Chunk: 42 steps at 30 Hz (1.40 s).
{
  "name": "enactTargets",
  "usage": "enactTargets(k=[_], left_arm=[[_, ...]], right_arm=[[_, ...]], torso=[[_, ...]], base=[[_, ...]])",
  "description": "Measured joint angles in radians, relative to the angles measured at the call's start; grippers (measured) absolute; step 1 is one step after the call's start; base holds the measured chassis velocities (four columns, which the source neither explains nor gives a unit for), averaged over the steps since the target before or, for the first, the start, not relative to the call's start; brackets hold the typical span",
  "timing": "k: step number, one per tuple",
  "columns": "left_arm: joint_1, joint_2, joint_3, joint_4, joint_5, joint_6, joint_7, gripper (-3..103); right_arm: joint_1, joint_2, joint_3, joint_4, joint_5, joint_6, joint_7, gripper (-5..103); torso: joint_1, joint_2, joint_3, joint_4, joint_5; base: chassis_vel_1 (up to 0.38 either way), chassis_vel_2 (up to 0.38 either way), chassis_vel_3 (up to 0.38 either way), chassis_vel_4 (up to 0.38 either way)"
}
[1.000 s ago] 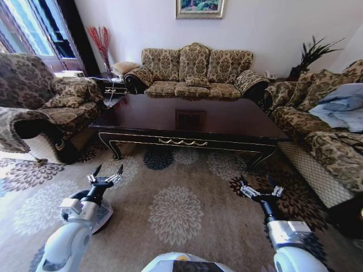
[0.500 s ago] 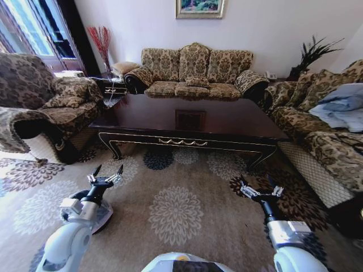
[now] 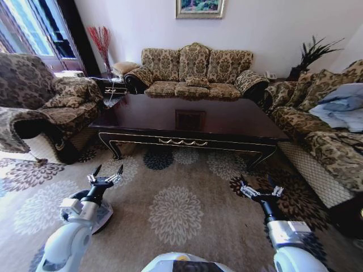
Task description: Move to the front of the table and place the trash on the table into the trash bin.
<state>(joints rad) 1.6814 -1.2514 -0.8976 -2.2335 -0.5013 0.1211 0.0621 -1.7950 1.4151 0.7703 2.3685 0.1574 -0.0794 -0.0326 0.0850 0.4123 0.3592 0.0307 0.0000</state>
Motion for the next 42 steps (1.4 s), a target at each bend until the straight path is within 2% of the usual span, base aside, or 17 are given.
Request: enactTargets(k=[42], left_arm=[[0.0,0.0,0.0,0.0,0.0,0.0,0.0,100]], right_arm=[[0.0,0.0,0.0,0.0,0.0,0.0,0.0,100]], torso=[[0.0,0.0,0.0,0.0,0.0]], base=[[0.0,0.0,0.0,0.0]])
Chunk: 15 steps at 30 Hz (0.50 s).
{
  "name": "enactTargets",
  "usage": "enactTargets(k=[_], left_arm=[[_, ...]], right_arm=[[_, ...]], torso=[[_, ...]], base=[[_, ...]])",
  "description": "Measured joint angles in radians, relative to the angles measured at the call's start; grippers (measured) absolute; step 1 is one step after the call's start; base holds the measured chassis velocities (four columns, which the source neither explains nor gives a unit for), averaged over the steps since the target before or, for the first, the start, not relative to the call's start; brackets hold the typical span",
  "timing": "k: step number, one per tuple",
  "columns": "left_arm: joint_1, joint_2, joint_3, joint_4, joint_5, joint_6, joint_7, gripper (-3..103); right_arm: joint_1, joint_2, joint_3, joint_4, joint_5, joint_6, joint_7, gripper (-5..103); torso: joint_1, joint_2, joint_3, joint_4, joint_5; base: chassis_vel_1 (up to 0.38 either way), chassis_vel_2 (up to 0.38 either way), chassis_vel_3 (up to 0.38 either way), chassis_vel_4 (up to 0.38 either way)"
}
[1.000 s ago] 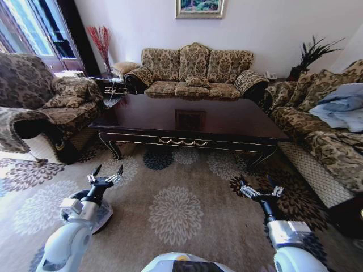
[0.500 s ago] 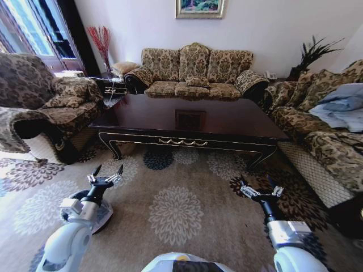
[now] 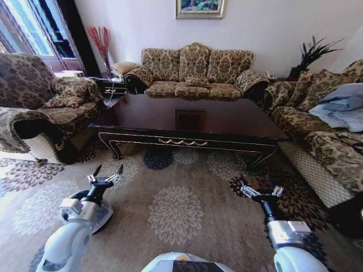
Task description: Move to the front of the table and place the trash on the table into the trash bin.
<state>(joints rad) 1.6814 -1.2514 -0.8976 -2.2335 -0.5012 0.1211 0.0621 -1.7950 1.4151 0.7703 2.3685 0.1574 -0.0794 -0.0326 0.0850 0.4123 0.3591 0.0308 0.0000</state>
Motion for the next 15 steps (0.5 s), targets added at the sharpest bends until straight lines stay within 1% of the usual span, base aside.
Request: enactTargets(k=[15], left_arm=[[0.0,0.0,0.0,0.0,0.0,0.0,0.0,100]], right_arm=[[0.0,0.0,0.0,0.0,0.0,0.0,0.0,100]], torso=[[0.0,0.0,0.0,0.0,0.0]], base=[[0.0,0.0,0.0,0.0]])
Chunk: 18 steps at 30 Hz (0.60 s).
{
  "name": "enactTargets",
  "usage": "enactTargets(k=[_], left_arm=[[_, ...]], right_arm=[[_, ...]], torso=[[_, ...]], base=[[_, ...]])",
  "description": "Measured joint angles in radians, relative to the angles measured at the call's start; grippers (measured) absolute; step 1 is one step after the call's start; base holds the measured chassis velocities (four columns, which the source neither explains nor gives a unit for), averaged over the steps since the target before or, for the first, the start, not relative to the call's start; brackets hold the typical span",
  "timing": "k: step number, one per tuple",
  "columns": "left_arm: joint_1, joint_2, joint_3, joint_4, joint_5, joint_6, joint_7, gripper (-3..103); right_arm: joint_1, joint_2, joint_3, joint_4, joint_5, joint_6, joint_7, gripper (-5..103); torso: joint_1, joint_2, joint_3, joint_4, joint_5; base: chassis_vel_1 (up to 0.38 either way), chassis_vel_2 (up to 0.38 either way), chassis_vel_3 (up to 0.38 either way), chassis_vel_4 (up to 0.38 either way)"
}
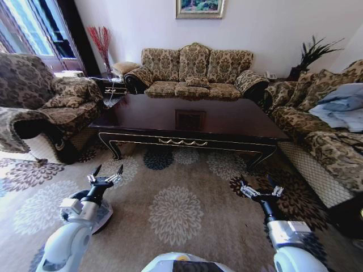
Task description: Move to the front of the table and place the trash on the table into the trash bin.
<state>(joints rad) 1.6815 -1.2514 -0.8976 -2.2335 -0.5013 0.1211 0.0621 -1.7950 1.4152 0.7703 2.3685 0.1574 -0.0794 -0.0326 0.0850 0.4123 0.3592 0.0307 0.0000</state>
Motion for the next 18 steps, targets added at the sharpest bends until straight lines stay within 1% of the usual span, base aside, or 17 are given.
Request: enactTargets(k=[18], left_arm=[[0.0,0.0,0.0,0.0,0.0,0.0,0.0,100]], right_arm=[[0.0,0.0,0.0,0.0,0.0,0.0,0.0,100]], torso=[[0.0,0.0,0.0,0.0,0.0]], base=[[0.0,0.0,0.0,0.0]])
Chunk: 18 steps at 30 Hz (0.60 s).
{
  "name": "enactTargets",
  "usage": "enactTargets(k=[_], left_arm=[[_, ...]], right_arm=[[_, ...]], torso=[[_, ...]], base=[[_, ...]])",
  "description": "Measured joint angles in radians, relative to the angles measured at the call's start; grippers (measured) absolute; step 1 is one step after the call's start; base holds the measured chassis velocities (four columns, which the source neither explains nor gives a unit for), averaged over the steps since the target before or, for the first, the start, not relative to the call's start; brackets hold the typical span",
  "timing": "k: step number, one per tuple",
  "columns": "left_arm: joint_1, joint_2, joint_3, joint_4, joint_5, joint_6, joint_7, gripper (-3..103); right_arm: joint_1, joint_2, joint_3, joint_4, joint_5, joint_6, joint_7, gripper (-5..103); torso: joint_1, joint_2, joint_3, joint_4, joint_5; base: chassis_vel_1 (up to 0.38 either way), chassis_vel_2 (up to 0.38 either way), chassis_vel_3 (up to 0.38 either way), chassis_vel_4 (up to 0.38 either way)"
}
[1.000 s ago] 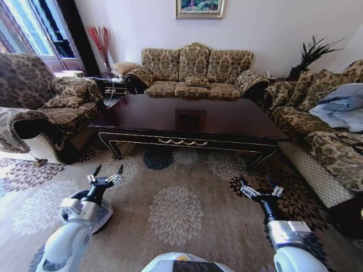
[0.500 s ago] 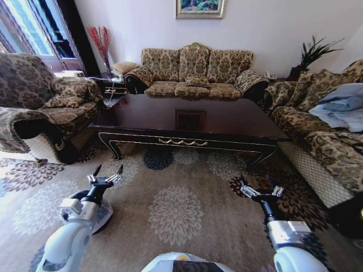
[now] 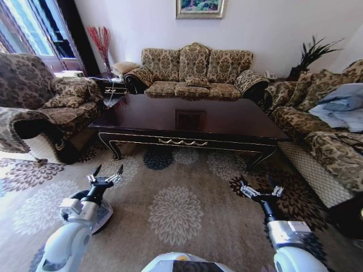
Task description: Move to the front of the table and place the trash on the table into the trash bin.
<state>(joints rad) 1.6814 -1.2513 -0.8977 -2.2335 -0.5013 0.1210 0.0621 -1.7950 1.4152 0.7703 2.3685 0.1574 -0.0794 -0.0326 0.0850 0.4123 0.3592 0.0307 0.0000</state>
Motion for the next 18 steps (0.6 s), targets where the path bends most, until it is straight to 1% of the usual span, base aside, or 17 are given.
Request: enactTargets(k=[18], left_arm=[[0.0,0.0,0.0,0.0,0.0,0.0,0.0,100]], right_arm=[[0.0,0.0,0.0,0.0,0.0,0.0,0.0,100]], torso=[[0.0,0.0,0.0,0.0,0.0]], base=[[0.0,0.0,0.0,0.0]])
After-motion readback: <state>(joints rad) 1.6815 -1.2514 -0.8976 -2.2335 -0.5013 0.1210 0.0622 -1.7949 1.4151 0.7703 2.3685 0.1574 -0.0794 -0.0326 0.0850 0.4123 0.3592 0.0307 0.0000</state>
